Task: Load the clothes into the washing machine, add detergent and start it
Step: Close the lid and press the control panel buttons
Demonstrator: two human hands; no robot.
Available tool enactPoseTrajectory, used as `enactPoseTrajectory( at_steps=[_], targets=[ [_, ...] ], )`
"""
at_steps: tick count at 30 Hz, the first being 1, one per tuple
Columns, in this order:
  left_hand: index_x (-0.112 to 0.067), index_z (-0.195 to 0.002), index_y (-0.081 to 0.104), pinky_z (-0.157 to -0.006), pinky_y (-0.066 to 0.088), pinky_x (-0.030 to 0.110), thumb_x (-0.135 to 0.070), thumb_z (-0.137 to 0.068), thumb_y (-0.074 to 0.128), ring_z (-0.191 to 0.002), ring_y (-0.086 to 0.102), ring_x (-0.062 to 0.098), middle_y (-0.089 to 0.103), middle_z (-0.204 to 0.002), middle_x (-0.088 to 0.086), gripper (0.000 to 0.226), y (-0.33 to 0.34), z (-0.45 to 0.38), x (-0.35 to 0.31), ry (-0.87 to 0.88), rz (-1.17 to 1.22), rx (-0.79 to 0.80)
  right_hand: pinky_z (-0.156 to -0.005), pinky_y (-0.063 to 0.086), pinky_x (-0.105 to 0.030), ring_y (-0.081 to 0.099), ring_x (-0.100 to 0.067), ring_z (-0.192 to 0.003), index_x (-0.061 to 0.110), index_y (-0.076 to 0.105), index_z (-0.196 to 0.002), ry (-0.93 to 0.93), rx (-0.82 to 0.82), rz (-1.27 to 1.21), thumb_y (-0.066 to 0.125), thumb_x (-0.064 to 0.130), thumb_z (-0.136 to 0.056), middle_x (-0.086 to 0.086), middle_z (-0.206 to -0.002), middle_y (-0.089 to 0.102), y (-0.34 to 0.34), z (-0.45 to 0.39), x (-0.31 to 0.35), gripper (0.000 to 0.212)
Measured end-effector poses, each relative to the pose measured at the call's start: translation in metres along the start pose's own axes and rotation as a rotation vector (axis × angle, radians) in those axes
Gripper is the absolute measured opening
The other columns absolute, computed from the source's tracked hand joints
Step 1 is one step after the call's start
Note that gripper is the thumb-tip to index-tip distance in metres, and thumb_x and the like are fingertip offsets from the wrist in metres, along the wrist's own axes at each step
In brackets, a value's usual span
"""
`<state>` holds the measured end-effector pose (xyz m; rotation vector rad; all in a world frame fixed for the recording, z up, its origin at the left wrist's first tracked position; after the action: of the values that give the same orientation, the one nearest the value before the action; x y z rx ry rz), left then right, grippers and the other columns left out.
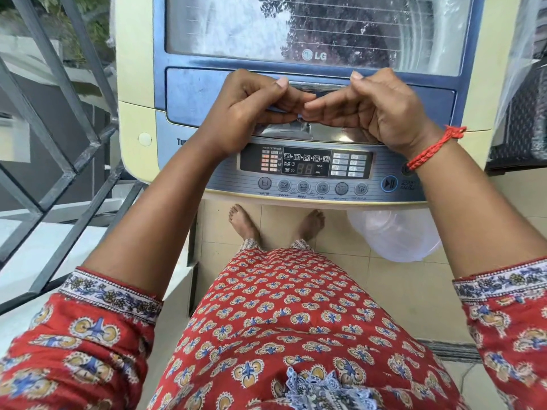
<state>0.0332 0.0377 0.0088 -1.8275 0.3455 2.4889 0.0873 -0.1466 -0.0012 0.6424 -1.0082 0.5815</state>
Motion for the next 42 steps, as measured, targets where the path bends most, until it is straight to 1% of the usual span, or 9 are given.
enactPoseTrajectory(
  at_steps=[2, 10, 14, 20, 22, 25, 30, 34, 42],
  targets=[
    [-0.005, -0.1, 0.07, -0.081, 0.055, 0.028, -0.014, -0.099, 0.038, -0.096, 0.071, 0.02, 0.076, -0.09, 0.002, 0.033, -0.0005, -0.0001, 0.0001, -0.005, 0.008, -0.001, -0.101, 0.047, -0.039, 0.065, -0.029, -0.111, 0.011, 0.076, -0.097, 0.0, -0.003, -0.008, 0.021, 0.025, -0.101, -0.007, -0.105, 0.074, -0.0003, 0.0001, 0.0002, 0.057],
    [-0.018, -0.081, 0.077, -0.081, 0.056, 0.03, -0.017, -0.097, 0.041, -0.096, 0.071, 0.021, 0.076, -0.091, 0.003, 0.04, -0.002, -0.001, -0.001, -0.003, 0.026, 0.004, -0.1, 0.048, -0.038, 0.065, -0.028, -0.111, 0.012, 0.076, -0.096, 0.007, -0.007, 0.004, 0.022, 0.026, -0.1, -0.007, -0.104, 0.074, 0.0015, -0.0007, 0.0019, 0.056],
    [-0.012, -0.088, 0.074, -0.08, 0.055, 0.028, -0.015, -0.097, 0.039, -0.095, 0.071, 0.02, 0.077, -0.09, 0.002, 0.036, -0.0027, -0.0014, -0.0002, -0.006, 0.021, 0.006, -0.099, 0.048, -0.036, 0.065, -0.027, -0.111, 0.014, 0.076, -0.096, 0.014, -0.007, 0.011, 0.022, 0.027, -0.1, -0.006, -0.104, 0.074, 0.0014, -0.0005, 0.0026, 0.056],
    [-0.005, -0.103, 0.069, -0.081, 0.055, 0.029, -0.014, -0.097, 0.039, -0.094, 0.071, 0.021, 0.077, -0.087, 0.001, 0.032, -0.0024, -0.001, 0.0001, -0.016, 0.016, 0.008, -0.101, 0.047, -0.04, 0.065, -0.028, -0.111, 0.011, 0.076, -0.096, 0.019, -0.016, 0.013, 0.024, 0.028, -0.099, -0.009, -0.106, 0.073, 0.0004, 0.0006, 0.001, 0.055],
    [-0.005, -0.097, 0.072, -0.081, 0.056, 0.03, -0.014, -0.097, 0.039, -0.094, 0.071, 0.022, 0.077, -0.088, 0.003, 0.034, -0.0017, -0.0012, 0.0002, -0.022, 0.029, 0.006, -0.1, 0.048, -0.039, 0.065, -0.029, -0.111, 0.01, 0.075, -0.096, 0.019, -0.021, 0.015, 0.024, 0.028, -0.1, -0.01, -0.106, 0.073, 0.0008, 0.0001, 0.0014, 0.054],
    [-0.016, -0.086, 0.077, -0.081, 0.056, 0.032, -0.014, -0.097, 0.039, -0.095, 0.071, 0.024, 0.077, -0.09, 0.004, 0.04, -0.0022, -0.0018, -0.0004, -0.019, 0.026, 0.005, -0.101, 0.048, -0.041, 0.065, -0.028, -0.11, 0.011, 0.075, -0.097, 0.018, -0.025, 0.032, 0.024, 0.028, -0.1, -0.011, -0.107, 0.073, 0.0011, -0.0003, 0.0015, 0.054],
    [-0.023, -0.078, 0.078, -0.086, 0.056, 0.037, -0.016, -0.097, 0.039, -0.096, 0.071, 0.025, 0.077, -0.09, 0.002, 0.044, -0.0032, -0.0033, -0.0003, -0.022, 0.004, 0.013, -0.102, 0.047, -0.044, 0.065, -0.029, -0.11, 0.011, 0.075, -0.097, 0.014, -0.027, 0.039, 0.024, 0.027, -0.101, -0.011, -0.106, 0.073, 0.0008, 0.0, 0.002, 0.053],
    [-0.016, -0.088, 0.077, -0.083, 0.056, 0.034, -0.017, -0.096, 0.039, -0.097, 0.071, 0.026, 0.076, -0.091, 0.005, 0.039, -0.0042, -0.0039, 0.0009, -0.026, 0.002, 0.01, -0.101, 0.048, -0.042, 0.065, -0.029, -0.11, 0.011, 0.074, -0.098, 0.01, -0.03, 0.043, 0.024, 0.026, -0.101, -0.012, -0.106, 0.073, 0.0007, 0.0002, 0.0025, 0.053],
    [-0.015, -0.089, 0.077, -0.086, 0.056, 0.036, -0.016, -0.096, 0.039, -0.097, 0.07, 0.026, 0.076, -0.091, 0.005, 0.039, -0.0037, -0.0036, 0.001, -0.027, -0.013, 0.012, -0.099, 0.049, -0.039, 0.066, -0.029, -0.109, 0.009, 0.073, -0.099, 0.003, -0.028, 0.038, 0.023, 0.025, -0.102, -0.012, -0.105, 0.073, 0.0009, -0.0002, 0.0018, 0.052]
  ],
)
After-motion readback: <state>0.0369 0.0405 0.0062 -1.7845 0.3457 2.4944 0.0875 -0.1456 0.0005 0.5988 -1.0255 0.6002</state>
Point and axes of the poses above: each hand's wrist, its own z-axis away from the middle knuckle, its own y-axis out of the palm, x = y × z, the point moved 3 cm from there along -z, towards the middle knuckle
